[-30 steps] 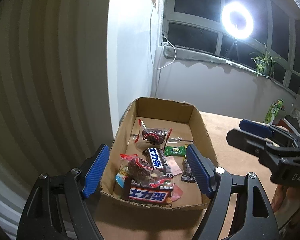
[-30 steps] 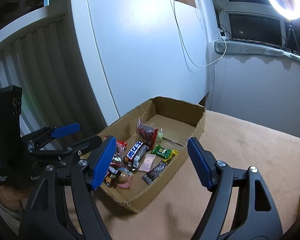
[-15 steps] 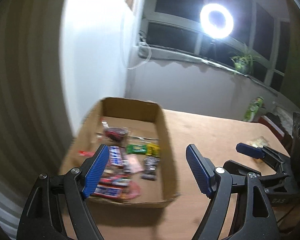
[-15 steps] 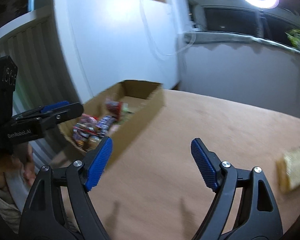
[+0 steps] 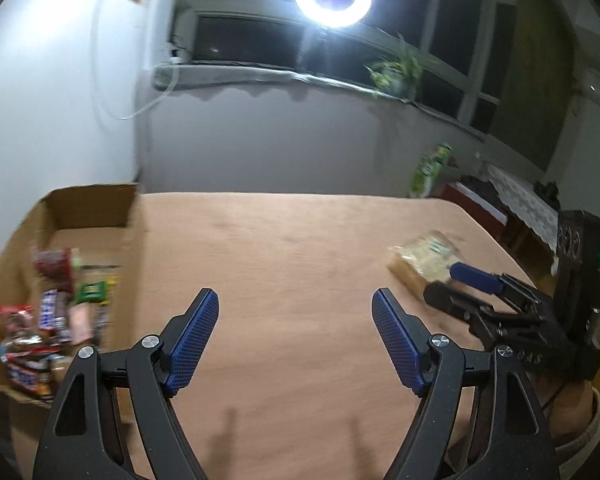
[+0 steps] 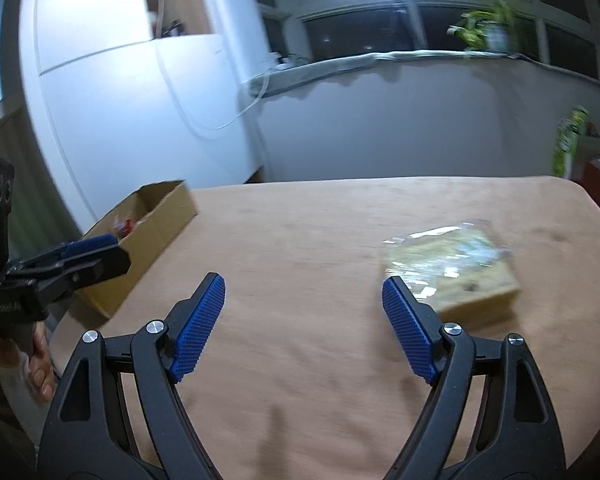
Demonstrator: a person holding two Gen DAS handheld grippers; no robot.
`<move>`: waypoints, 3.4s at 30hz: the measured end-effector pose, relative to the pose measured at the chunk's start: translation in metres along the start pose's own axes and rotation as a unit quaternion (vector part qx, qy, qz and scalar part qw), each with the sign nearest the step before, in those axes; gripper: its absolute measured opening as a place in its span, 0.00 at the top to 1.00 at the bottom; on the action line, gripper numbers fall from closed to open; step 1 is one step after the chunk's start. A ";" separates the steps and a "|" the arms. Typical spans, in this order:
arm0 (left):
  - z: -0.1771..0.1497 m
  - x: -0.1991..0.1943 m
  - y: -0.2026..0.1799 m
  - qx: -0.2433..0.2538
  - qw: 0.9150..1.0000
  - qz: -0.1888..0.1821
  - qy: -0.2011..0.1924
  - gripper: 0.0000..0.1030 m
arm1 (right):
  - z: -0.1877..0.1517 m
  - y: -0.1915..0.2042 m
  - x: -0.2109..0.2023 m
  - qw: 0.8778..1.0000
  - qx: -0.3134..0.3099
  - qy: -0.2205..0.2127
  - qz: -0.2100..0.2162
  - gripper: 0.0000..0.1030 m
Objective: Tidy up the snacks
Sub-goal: 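Move both open tools toward the wrapped bread loaf, then grasp the wrapped bread loaf with the left tool while the right tool grips its other side, then lift the bread loaf and carry it into the cardboard box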
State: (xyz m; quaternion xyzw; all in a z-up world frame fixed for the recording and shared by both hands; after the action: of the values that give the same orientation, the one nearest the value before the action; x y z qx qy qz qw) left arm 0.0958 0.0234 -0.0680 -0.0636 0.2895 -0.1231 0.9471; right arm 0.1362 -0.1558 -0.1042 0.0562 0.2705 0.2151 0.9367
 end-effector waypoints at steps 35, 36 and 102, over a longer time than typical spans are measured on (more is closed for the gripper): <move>-0.033 0.153 -0.150 0.098 0.982 -0.078 0.142 0.32 | -0.006 -0.156 0.040 0.992 0.079 0.097 0.020 0.40; -0.034 0.153 -0.152 0.103 0.982 -0.077 0.141 0.39 | -0.006 -0.155 0.040 0.992 0.077 0.096 0.018 0.41; -0.012 -0.051 0.057 -0.016 0.997 0.050 -0.056 0.43 | 0.042 0.180 0.041 0.984 -0.120 0.041 0.126 0.44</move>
State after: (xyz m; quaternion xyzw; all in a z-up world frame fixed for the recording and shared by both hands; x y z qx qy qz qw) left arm 0.0595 0.0917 -0.0623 -0.0706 0.2411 -0.0668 0.9656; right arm 0.1231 0.0249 -0.0482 -0.0317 0.2713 0.3643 0.8903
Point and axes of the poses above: each gripper's, at about its wrist camera, not at the fingertips, and x roughly the way its jaws point, y to its left, z to its top, the point moved 5 cm from there along x, roughly the way its jaws point, and after that the axes turned 4 degrees about -y, right-handed, at the moved point
